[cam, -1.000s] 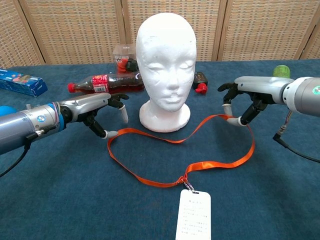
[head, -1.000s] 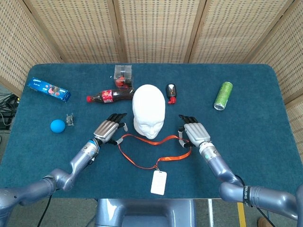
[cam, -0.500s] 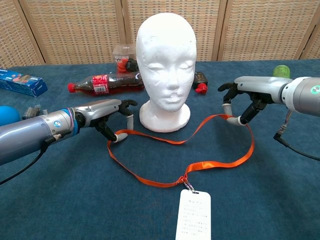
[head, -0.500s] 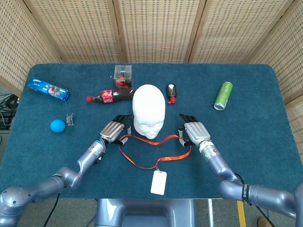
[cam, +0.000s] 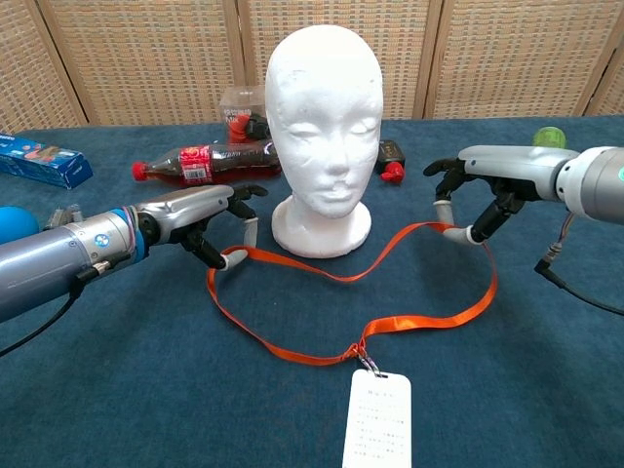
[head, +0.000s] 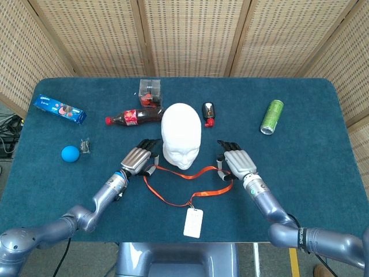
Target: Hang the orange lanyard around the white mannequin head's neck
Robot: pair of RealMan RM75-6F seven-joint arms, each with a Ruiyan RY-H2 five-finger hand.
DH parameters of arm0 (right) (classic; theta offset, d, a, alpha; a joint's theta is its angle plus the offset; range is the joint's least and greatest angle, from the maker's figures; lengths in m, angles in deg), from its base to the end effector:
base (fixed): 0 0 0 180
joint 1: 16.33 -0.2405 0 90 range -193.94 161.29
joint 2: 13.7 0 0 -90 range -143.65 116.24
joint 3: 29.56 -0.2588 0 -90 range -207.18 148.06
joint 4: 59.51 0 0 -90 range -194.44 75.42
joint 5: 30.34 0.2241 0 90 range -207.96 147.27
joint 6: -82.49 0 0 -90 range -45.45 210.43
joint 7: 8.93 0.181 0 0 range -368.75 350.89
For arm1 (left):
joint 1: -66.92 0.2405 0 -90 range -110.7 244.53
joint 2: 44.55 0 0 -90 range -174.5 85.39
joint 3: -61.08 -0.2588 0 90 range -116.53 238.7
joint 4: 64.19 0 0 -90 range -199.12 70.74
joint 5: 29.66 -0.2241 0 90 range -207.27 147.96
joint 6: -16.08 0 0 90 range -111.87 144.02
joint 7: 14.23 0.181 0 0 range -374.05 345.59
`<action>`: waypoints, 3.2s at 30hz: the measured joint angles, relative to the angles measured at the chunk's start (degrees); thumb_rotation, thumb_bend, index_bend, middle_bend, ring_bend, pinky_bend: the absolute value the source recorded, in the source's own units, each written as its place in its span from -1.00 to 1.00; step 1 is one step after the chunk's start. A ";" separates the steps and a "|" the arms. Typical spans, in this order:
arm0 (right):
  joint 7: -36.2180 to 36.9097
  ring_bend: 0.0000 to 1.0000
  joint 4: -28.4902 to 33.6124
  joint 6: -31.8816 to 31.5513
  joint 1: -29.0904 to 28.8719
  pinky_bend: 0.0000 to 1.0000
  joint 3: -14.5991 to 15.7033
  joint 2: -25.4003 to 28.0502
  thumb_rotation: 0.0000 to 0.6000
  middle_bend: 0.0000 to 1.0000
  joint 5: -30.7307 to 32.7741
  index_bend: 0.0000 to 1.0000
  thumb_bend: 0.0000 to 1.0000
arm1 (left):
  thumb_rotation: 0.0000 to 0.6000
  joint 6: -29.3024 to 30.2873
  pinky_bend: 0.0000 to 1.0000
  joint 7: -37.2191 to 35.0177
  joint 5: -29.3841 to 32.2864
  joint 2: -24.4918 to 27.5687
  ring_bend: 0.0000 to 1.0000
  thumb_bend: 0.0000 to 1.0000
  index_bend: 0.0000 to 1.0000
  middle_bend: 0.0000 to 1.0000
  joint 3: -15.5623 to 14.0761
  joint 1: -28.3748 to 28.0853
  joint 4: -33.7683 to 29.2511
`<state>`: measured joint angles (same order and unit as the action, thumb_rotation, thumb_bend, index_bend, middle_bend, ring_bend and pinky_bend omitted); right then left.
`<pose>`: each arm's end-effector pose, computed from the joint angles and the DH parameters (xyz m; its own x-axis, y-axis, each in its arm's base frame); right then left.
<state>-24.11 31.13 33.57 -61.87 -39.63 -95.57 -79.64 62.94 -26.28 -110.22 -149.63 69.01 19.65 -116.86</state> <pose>-0.1546 -0.3888 -0.0283 0.2947 -0.4346 0.8510 -0.9510 -0.2208 0.2165 -0.1547 0.4112 -0.1208 0.3493 0.3805 0.8563 0.8869 -0.4290 -0.1712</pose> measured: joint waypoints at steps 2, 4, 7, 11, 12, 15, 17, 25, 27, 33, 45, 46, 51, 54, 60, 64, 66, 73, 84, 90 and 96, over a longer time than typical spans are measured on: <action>0.06 -1.00 1.09 -0.53 0.29 -1.00 0.13 0.57 1.00 -1.00 -0.80 0.39 0.32 | 1.00 2.14 -1.00 0.03 -1.00 0.69 -1.00 -0.08 0.30 -1.00 -0.58 0.68 -0.89; 0.07 -1.00 2.29 -1.12 0.64 -1.00 0.36 1.24 1.00 -1.00 -1.80 0.39 0.32 | 1.00 4.45 -1.00 0.10 -2.16 1.30 -1.00 -0.08 0.31 -1.00 -1.31 1.47 -1.64; 0.12 -1.00 3.92 -2.00 1.20 -1.00 0.73 2.25 1.00 -1.00 -3.55 0.39 0.32 | 1.00 9.12 -1.00 0.03 -4.61 2.49 -1.00 -0.08 0.33 -1.00 -2.96 3.19 -3.02; 0.61 -1.00 4.97 -3.13 1.93 -1.00 1.10 3.20 1.00 -1.00 -6.53 0.40 0.33 | 1.00 16.52 -1.00 -0.34 -8.58 3.99 -1.00 -0.08 0.34 -1.00 -5.29 5.71 -4.22; 0.89 -1.00 5.10 -3.40 2.11 -1.00 1.16 3.37 1.00 -1.00 -7.37 0.40 0.33 | 1.00 18.10 -1.00 -0.38 -9.46 4.18 -1.00 -0.08 0.35 -1.00 -5.68 6.15 -4.25; 2.24 -1.00 5.55 -4.28 2.78 -1.00 1.40 4.06 1.00 -1.00 -10.77 0.40 0.33 | 1.00 23.59 -1.00 -0.53 -12.64 4.63 -1.00 -0.08 0.37 -1.00 -6.83 7.33 -3.83; 3.34 -1.00 6.06 -4.99 3.26 -1.00 1.68 4.92 1.00 -1.00 -14.06 0.40 0.33 | 1.00 27.27 -1.00 -0.52 -14.97 5.18 -1.00 -0.08 0.37 -1.00 -7.42 7.86 -3.75; 10.14 -1.00 6.03 -8.55 4.26 -1.00 3.14 9.15 1.00 -1.00 -31.66 0.41 0.31 | 1.00 35.56 -1.00 2.89 -19.32 7.20 -1.00 -0.08 0.37 -1.00 -6.56 8.17 -5.11; 12.31 -1.00 5.76 -9.81 4.30 -1.00 3.40 10.35 1.00 -1.00 -35.57 0.41 0.30 | 1.00 36.79 -1.00 4.03 -19.82 7.99 -1.00 -0.08 0.37 -1.00 -5.88 7.93 -6.27; 17.00 -1.00 6.85 -13.75 3.96 -1.00 2.82 15.49 1.00 -1.00 -42.28 0.41 0.29 | 1.00 37.15 -1.00 5.94 -19.24 10.80 -1.00 -0.08 0.37 -1.00 -3.42 7.09 -10.96; 18.83 -1.00 15.09 -14.42 3.70 -1.00 -4.90 19.71 1.00 -1.00 -29.59 0.42 0.29 | 1.00 30.06 -1.00 8.27 -6.99 16.23 -1.00 -0.10 0.37 -1.00 4.29 5.65 -24.94; 19.19 -1.00 15.80 -14.32 3.67 -1.00 -5.82 20.06 1.00 -1.00 -27.67 0.42 0.29 | 1.00 29.03 -1.00 8.93 -5.70 16.73 -1.00 -0.10 0.37 -1.00 4.95 5.51 -26.07; 20.34 -1.00 17.51 -13.55 3.31 -1.00 -8.96 21.17 1.00 -1.00 -21.12 0.42 0.29 | 1.00 25.39 -1.00 14.15 -0.38 18.52 -1.00 -0.10 0.37 -1.00 7.95 4.54 -30.00; 21.16 -1.00 17.96 -12.98 2.93 -1.00 -10.66 21.49 1.00 -0.99 -17.17 0.42 0.29 | 1.00 23.98 -1.00 16.19 2.73 18.98 -1.00 -0.10 0.37 -1.00 9.60 3.98 -31.77; 21.97 -1.00 17.54 -11.41 1.35 -1.00 -14.25 21.60 1.00 -0.97 -6.86 0.43 0.29 | 1.00 21.47 -1.00 24.23 10.93 19.74 -1.00 -0.10 0.36 -1.00 12.81 2.53 -34.61; 21.30 -1.00 15.78 -10.06 -0.51 -1.00 -16.36 21.16 1.00 -0.97 0.74 0.43 0.29 | 1.00 19.62 -1.00 30.79 18.79 20.15 -1.00 -0.10 0.37 -1.00 15.35 0.85 -35.95; 20.60 -1.00 14.68 -9.63 -1.42 -1.00 -16.95 20.71 1.00 -0.97 3.21 0.43 0.29 | 1.00 18.58 -1.00 32.91 22.65 20.17 -1.00 -0.10 0.37 -1.00 16.63 -0.29 -36.12; 17.25 -1.00 8.14 -7.75 -5.09 -1.00 -17.30 16.66 1.00 -0.97 9.99 0.42 0.29 | 1.00 14.41 -1.00 37.40 33.30 18.70 -1.00 -0.10 0.35 -1.00 19.69 -5.60 -32.29; 14.23 -1.00 -1.44 -5.25 -8.92 -1.00 -16.85 10.95 1.00 -0.97 13.63 0.42 0.29 | 1.00 11.15 -1.00 39.16 37.86 14.13 -1.00 -0.10 0.19 -1.00 20.49 -11.67 -21.68; 14.25 -1.00 -5.91 -3.51 -10.10 -1.00 -17.18 8.70 1.00 -0.98 15.07 0.32 0.14 | 1.00 9.07 -1.00 37.63 39.47 12.30 -1.00 -0.10 -0.90 -1.00 20.19 -12.94 -17.47; 12.17 -1.00 -9.91 -1.54 -11.40 -1.00 -16.57 7.44 1.00 -1.00 16.21 -0.42 -0.76 | 1.00 8.08 -1.00 36.81 42.21 11.35 -1.00 -0.17 -1.00 -1.00 20.21 -13.51 -15.61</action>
<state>-11.93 21.22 32.03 -73.27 -56.20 -88.13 -63.43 71.02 10.53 -68.01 -138.28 89.22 6.14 -132.47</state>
